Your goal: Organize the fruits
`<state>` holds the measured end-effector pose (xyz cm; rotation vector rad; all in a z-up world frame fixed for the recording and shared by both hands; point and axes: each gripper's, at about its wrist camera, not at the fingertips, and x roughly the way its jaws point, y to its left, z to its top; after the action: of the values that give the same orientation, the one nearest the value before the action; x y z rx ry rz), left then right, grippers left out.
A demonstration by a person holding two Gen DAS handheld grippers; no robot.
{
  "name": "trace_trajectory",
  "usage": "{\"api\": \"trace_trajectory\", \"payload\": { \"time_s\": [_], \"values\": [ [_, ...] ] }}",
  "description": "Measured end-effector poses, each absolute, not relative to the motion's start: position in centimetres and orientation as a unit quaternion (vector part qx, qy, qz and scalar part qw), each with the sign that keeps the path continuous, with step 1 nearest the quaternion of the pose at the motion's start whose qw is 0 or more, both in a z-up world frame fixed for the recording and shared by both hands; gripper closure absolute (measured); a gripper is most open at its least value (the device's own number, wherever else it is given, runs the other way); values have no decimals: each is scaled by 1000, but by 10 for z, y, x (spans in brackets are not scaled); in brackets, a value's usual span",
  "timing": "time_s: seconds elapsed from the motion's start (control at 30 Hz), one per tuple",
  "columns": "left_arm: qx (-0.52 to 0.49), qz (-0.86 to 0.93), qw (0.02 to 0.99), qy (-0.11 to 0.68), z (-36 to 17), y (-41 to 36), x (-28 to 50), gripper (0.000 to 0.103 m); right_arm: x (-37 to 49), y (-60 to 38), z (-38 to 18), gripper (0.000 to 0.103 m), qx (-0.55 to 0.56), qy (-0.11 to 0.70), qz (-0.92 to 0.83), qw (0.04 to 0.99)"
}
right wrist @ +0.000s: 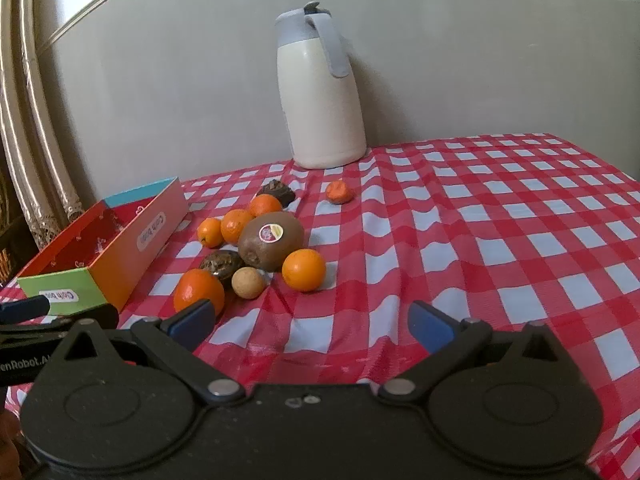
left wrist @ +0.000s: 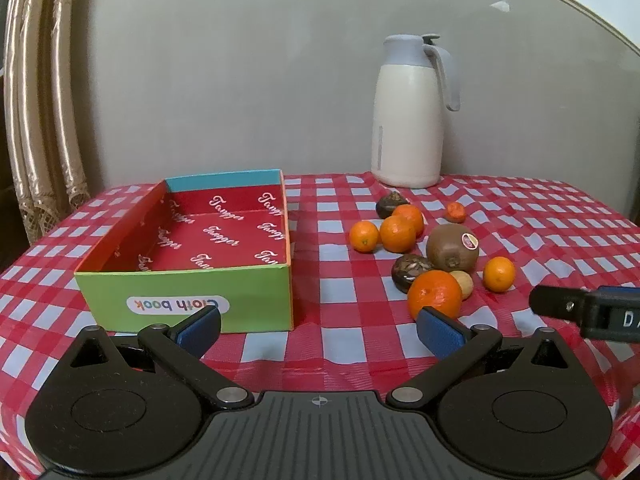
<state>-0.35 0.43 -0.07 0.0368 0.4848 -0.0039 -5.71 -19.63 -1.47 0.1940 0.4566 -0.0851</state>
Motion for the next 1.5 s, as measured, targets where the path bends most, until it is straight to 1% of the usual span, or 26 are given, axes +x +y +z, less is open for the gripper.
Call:
{"api": "trace_trajectory", "payload": {
  "time_s": [0.2, 0.4, 0.6, 0.77, 0.93, 1.3, 1.33, 1.37, 1.4, 1.43, 1.5],
  "values": [
    [34, -11, 972, 232, 1, -3, -7, 0, -68, -212, -7, 0, 129, 196, -60, 970],
    [46, -24, 972, 227, 3, -12, -9, 0, -73, -233, -7, 0, 181, 187, -74, 963],
    [77, -42, 974, 208, 7, -25, -14, 0, -82, -240, -5, 0, 188, 172, -83, 963],
    [101, -60, 971, 208, 10, -39, -9, 0, -91, -246, -1, 0, 185, 159, -98, 965],
    [104, -86, 965, 224, 7, -50, 5, 0, -101, -258, 3, 0, 203, 141, -104, 963],
    [67, -127, 959, 244, -2, -60, 36, 1, -111, -271, 7, 0, 223, 117, -110, 962],
    [64, -125, 959, 245, -4, -60, 38, 2, -112, -272, 8, 0, 224, 115, -110, 962],
    [60, -124, 960, 245, -5, -59, 40, 15, -112, -272, 8, 0, 223, 113, -111, 962],
    [56, -126, 958, 251, -6, -59, 43, 22, -113, -272, 8, 0, 222, 112, -112, 962],
    [52, -130, 955, 260, -8, -58, 46, 33, -113, -273, 9, 0, 221, 110, -113, 962],
    [35, -132, 952, 274, -12, -56, 51, 36, -114, -274, 9, 0, 223, 107, -114, 962]
  ]
}}
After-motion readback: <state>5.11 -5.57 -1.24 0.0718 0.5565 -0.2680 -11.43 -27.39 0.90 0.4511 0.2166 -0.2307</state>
